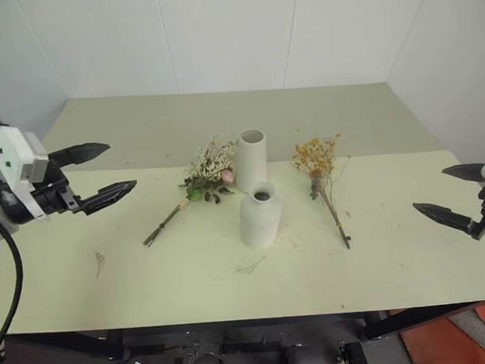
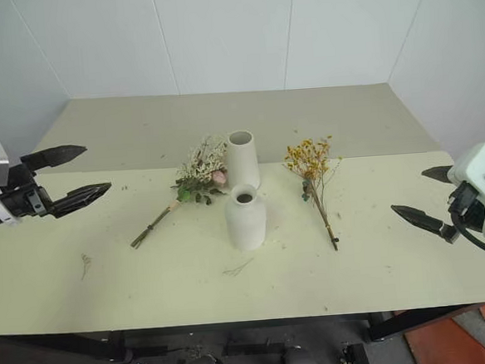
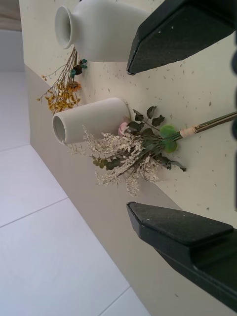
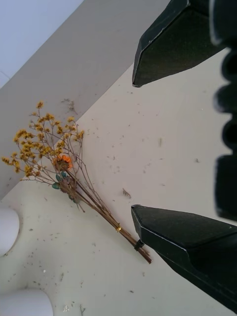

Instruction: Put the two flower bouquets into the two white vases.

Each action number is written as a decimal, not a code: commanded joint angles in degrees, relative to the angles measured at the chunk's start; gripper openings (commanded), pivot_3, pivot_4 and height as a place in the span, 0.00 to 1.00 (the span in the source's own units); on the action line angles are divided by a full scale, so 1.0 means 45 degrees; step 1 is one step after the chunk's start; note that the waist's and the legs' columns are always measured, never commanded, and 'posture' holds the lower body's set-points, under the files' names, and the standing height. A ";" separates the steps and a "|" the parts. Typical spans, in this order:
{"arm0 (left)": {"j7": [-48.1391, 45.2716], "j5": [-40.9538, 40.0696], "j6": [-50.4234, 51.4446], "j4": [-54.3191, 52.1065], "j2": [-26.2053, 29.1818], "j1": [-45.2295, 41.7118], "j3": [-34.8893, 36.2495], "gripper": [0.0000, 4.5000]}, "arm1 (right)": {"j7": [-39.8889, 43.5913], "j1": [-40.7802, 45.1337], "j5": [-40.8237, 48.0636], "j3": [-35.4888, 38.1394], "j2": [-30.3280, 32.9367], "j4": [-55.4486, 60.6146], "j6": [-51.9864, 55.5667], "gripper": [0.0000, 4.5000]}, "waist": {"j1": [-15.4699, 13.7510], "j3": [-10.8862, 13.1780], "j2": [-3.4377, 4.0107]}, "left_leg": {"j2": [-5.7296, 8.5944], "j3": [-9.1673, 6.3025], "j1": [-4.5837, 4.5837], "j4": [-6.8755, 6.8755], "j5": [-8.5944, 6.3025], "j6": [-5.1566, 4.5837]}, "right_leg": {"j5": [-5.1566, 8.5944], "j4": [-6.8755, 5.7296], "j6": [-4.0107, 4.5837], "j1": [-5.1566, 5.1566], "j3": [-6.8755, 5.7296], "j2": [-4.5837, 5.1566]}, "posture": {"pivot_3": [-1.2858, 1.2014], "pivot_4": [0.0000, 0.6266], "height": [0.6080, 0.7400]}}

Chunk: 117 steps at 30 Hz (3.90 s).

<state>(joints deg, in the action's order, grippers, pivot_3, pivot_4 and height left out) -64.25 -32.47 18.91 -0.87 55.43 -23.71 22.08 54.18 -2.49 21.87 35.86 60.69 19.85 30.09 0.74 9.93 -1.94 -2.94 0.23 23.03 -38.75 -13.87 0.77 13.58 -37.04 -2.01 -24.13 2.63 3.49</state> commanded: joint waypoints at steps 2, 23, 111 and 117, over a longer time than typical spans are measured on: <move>0.0028 0.0083 -0.0404 0.0187 -0.0037 -0.0371 0.0012 1.00 | -0.0294 0.0118 -0.0172 0.0679 0.0258 0.0414 0.0208 1.00 | 0.0005 0.0000 0.0000 | 0.0001 0.0000 -0.0002 0.0000 0.0000 0.0000 | 0.0000 0.0000 0.0000 0.0001 0.0000 0.0000 | 0.52 0.24 1.00; -0.0342 -0.0022 -0.0110 -0.0654 -0.1266 -0.2315 -0.2281 1.00 | -0.2215 0.5573 0.0376 -0.6241 -0.0135 -0.0232 0.6319 1.00 | 0.0059 -0.0001 -0.0001 | 0.0001 -0.0004 0.0016 -0.0003 0.0000 -0.0001 | -0.0002 -0.0002 0.0002 -0.0017 0.0007 -0.0004 | 0.52 0.24 1.00; 0.2449 -0.0495 0.1405 -0.3052 -0.0921 0.1384 0.1113 1.00 | -0.3304 1.8401 0.0127 -0.2766 -1.2823 -2.0620 -1.1527 0.01 | 0.0472 0.0028 0.0044 | -0.0007 -0.0013 0.0029 0.0119 0.0007 0.0011 | -0.0018 -0.0016 0.0018 -0.0056 -0.0020 0.0003 | 0.52 0.24 1.00; 0.2465 -0.0544 0.1440 -0.3039 -0.0803 0.1179 0.0976 1.00 | -0.3757 1.8096 -0.0716 -0.3117 -1.2980 -2.0905 -1.1867 0.01 | 0.0507 0.0028 0.0044 | -0.0007 -0.0013 0.0027 0.0121 0.0009 0.0015 | -0.0019 -0.0018 0.0019 -0.0056 -0.0020 0.0003 | 0.52 0.24 1.00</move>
<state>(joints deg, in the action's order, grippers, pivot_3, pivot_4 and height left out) -53.40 -33.85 25.36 -12.90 50.52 -17.39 25.09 38.11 78.35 19.75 22.64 2.55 -74.83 -21.33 3.02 10.05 -1.75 -2.97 0.17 23.15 -38.21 -13.83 0.84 13.49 -37.12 -1.93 -24.38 2.55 3.51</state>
